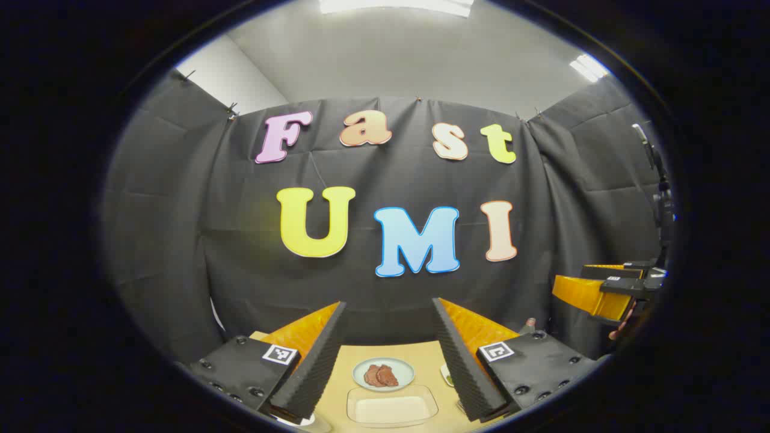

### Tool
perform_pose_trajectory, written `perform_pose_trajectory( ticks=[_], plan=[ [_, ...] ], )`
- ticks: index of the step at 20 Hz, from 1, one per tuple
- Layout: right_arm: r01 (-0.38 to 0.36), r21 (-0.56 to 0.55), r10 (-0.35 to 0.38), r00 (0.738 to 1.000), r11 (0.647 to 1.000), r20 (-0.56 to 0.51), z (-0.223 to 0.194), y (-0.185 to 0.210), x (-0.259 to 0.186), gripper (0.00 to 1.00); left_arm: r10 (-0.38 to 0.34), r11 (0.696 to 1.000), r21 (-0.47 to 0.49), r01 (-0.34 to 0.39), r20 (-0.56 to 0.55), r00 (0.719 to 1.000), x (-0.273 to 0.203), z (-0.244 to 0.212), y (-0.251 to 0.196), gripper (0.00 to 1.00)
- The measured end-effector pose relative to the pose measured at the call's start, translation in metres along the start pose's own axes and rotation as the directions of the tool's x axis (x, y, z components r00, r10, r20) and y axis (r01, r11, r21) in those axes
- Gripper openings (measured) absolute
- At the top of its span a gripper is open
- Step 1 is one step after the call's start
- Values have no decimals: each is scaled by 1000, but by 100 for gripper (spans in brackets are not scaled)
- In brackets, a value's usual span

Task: Close the left gripper, press the button to open the rice cooker; take a wooden spoon from the chopstick holder with the right hand, scoop a spoonful of rice and pour it into the rice cooker, then put the wooden spoon back into the chopstick holder.

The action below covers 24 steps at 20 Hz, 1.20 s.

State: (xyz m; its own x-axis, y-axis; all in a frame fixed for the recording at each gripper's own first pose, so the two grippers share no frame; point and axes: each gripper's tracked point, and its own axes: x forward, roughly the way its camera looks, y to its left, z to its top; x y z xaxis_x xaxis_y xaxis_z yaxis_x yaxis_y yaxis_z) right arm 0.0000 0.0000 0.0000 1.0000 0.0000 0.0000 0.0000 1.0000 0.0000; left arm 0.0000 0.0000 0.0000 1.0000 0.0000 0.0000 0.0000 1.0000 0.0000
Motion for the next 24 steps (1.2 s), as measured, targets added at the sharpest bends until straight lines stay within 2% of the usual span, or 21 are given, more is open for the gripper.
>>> perform_pose_trajectory(
  ticks=[4,9,11,12,19,20,23,24],
  plan=[
    [8,-7,-8,1000,1000,-3,5,-3,2,95,0,1000,-2,0,3,1000,3,5,4,94],
    [12,14,-12,1000,1000,21,11,3,7,95,4,1000,-21,-4,26,1000,9,9,7,94],
    [6,-3,-6,1000,1000,28,12,7,7,95,-5,1000,-27,6,25,1000,11,8,5,94],
    [4,-14,-3,1000,1000,29,12,9,7,95,-9,1000,-26,10,25,1000,12,8,3,91],
    [-3,-14,3,1000,1000,22,6,11,8,95,-16,1000,-16,16,20,1000,19,2,6,91],
    [-1,-19,1,999,1000,36,10,10,8,95,-14,1000,-21,15,32,999,20,7,8,98],
    [0,-32,2,998,999,68,19,7,12,95,-14,1000,-1,14,70,997,18,17,13,97],
    [2,-24,0,998,1000,68,19,7,12,95,-13,1000,6,12,67,998,18,17,15,94]
  ],
)
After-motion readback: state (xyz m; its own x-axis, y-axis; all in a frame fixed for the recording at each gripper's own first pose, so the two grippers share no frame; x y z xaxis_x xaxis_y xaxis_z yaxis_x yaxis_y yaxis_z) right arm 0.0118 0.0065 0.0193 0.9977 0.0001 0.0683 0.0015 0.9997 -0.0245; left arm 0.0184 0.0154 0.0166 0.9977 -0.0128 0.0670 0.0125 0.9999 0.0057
